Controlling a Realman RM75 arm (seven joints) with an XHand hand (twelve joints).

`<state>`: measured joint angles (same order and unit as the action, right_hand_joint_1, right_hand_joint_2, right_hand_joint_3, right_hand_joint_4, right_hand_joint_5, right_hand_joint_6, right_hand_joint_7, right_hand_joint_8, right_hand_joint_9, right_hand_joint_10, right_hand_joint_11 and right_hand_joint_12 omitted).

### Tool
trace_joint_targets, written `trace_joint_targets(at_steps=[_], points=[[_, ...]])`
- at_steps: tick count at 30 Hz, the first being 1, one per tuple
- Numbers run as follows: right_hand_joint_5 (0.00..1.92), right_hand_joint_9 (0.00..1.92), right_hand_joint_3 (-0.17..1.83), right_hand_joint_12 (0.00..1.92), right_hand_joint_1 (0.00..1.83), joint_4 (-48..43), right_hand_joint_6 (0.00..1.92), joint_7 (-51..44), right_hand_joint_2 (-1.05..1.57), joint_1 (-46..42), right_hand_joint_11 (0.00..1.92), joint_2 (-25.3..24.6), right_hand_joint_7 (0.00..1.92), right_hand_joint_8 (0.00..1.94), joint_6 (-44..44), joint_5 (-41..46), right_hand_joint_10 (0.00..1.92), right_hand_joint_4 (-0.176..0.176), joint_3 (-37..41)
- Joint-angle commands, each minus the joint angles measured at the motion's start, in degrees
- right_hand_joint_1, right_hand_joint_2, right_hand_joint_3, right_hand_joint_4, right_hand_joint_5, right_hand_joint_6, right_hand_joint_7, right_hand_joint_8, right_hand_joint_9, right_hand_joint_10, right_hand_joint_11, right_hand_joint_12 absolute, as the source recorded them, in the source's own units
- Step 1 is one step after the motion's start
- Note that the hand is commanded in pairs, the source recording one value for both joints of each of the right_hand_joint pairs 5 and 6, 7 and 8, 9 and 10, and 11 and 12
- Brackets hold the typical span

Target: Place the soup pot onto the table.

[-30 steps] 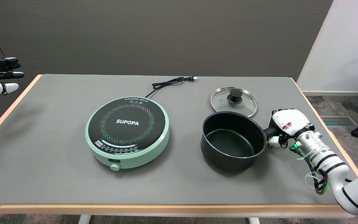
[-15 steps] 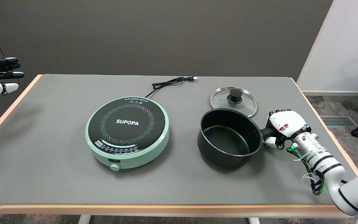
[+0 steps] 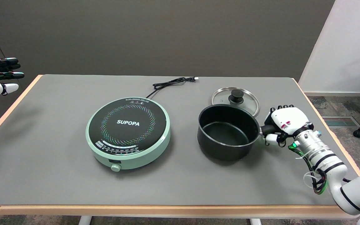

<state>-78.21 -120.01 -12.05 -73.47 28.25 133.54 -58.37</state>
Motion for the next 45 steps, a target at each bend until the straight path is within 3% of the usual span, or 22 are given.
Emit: trace_joint_targets(at_steps=[1,6,7,8,9,10,13,15,16,20,23,31,36,38,40,41,43,45], points=[[1.04,1.04,1.51,1.04,0.82,-6.0,1.04,-0.1,0.54,-1.3,1.04,-0.4,1.04,1.04,-2.2,-3.0,1.04,0.006,2.1],[0.88,0.88,1.77,0.88,0.89,-6.6,0.88,-0.1,0.11,-2.3,0.88,-1.0,0.88,0.88,-2.9,-4.3,0.88,0.009,2.1],[0.84,0.84,1.80,0.84,0.91,-6.6,0.84,-0.1,0.03,-2.5,0.84,-1.1,0.84,0.84,-3.0,-4.3,0.84,0.046,2.2],[0.81,0.81,1.81,0.81,0.92,-6.7,0.81,-0.1,-0.02,-2.8,0.81,-1.3,0.81,0.81,-3.0,-4.4,0.81,0.176,2.3],[0.79,0.79,1.81,0.79,0.94,-6.8,0.79,-0.1,-0.06,-3.3,0.79,-1.5,0.79,0.79,-3.0,-4.4,0.79,0.134,2.5],[0.77,0.77,1.81,0.77,0.95,-7.0,0.77,-0.1,-0.10,-3.7,0.77,-1.7,0.77,0.77,-3.0,-4.4,0.77,0.033,2.7],[0.66,0.66,1.80,0.66,0.98,-8.6,0.66,-0.1,-0.24,-4.8,0.66,-2.5,0.66,0.66,-3.0,-4.6,0.66,0.027,3.8],[0.46,0.46,1.71,0.46,1.03,-10.0,0.46,-0.1,-0.40,-5.7,0.46,-2.9,0.46,0.46,-3.0,-5.1,0.46,0.013,4.6],[0.30,0.30,1.56,0.30,1.07,-10.8,0.30,-0.1,-0.52,-6.1,0.30,-3.2,0.30,0.30,-3.0,-5.3,0.30,-0.015,5.1],[0.34,0.34,1.20,0.34,1.17,-15.1,0.34,0.3,-0.61,-7.8,0.34,-4.0,0.34,0.34,-4.5,-5.4,0.34,-0.064,5.9],[0.33,0.33,1.13,0.33,1.15,-19.3,0.33,0.3,-0.66,-9.3,0.33,-4.5,0.33,0.33,-5.5,-4.9,0.33,-0.084,5.1],[0.25,0.25,1.02,0.25,1.14,-28.1,0.25,4.2,-0.70,-9.0,0.25,-4.8,0.25,0.25,-5.0,-0.2,0.25,-0.073,-0.4],[0.19,0.19,1.00,0.19,1.13,-28.3,0.19,10.2,-0.70,-5.9,0.19,-2.4,0.19,0.19,-5.3,9.8,0.19,-0.072,-3.9],[0.15,0.15,0.98,0.15,1.12,-28.4,0.15,10.9,-0.68,-4.9,0.15,-1.6,0.15,0.15,-5.4,12.8,0.15,-0.089,-4.9],[0.12,0.12,0.97,0.12,1.12,-36.3,0.12,5.5,-0.67,-4.7,0.12,-1.8,0.12,0.12,-4.0,21.8,0.12,-0.100,-8.6],[0.10,0.10,0.95,0.10,1.12,-28.4,0.10,11.0,-0.66,-3.0,0.10,-0.5,0.10,0.10,-5.4,18.2,0.10,-0.101,-6.7],[0.07,0.07,0.89,0.07,1.11,-28.3,0.07,11.0,-0.62,-2.0,0.07,-0.1,0.07,0.07,-5.2,22.1,0.07,-0.099,-7.9],[0.03,0.03,0.68,0.03,1.07,-28.2,0.03,11.1,-0.42,-1.3,0.03,-0.2,0.03,0.03,-4.3,24.1,0.03,-0.097,-8.6]])
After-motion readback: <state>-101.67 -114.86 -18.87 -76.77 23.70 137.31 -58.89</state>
